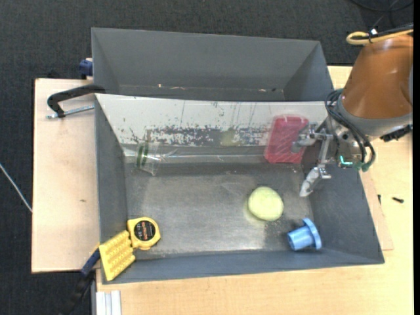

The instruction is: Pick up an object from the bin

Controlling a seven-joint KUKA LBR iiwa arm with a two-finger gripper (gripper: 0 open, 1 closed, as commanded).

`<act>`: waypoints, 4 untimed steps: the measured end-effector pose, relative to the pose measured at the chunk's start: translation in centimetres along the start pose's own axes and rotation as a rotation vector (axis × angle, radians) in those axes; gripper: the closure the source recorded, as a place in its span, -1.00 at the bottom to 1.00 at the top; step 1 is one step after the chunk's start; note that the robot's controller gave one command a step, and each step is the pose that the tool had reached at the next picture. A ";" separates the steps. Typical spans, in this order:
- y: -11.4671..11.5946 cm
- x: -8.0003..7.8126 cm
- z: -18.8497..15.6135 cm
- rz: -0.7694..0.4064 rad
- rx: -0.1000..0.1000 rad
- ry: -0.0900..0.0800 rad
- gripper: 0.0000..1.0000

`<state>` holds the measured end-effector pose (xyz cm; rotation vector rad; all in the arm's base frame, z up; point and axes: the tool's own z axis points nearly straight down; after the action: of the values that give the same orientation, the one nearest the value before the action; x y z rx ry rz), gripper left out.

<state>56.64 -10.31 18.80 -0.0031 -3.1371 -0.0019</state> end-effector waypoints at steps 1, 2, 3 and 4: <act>0.0 -0.2 -0.4 -0.002 0.001 -0.008 -1.00; 2.3 1.5 7.0 -0.046 0.002 -0.011 -1.00; 3.3 2.5 8.5 -0.012 -0.001 -0.002 -1.00; 4.0 3.4 6.8 0.103 -0.001 -0.006 -1.00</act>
Offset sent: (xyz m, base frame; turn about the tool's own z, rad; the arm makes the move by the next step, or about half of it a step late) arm -0.0272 0.0374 -0.1180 -0.0744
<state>53.19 -6.29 11.99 -0.1651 -3.1386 -0.0027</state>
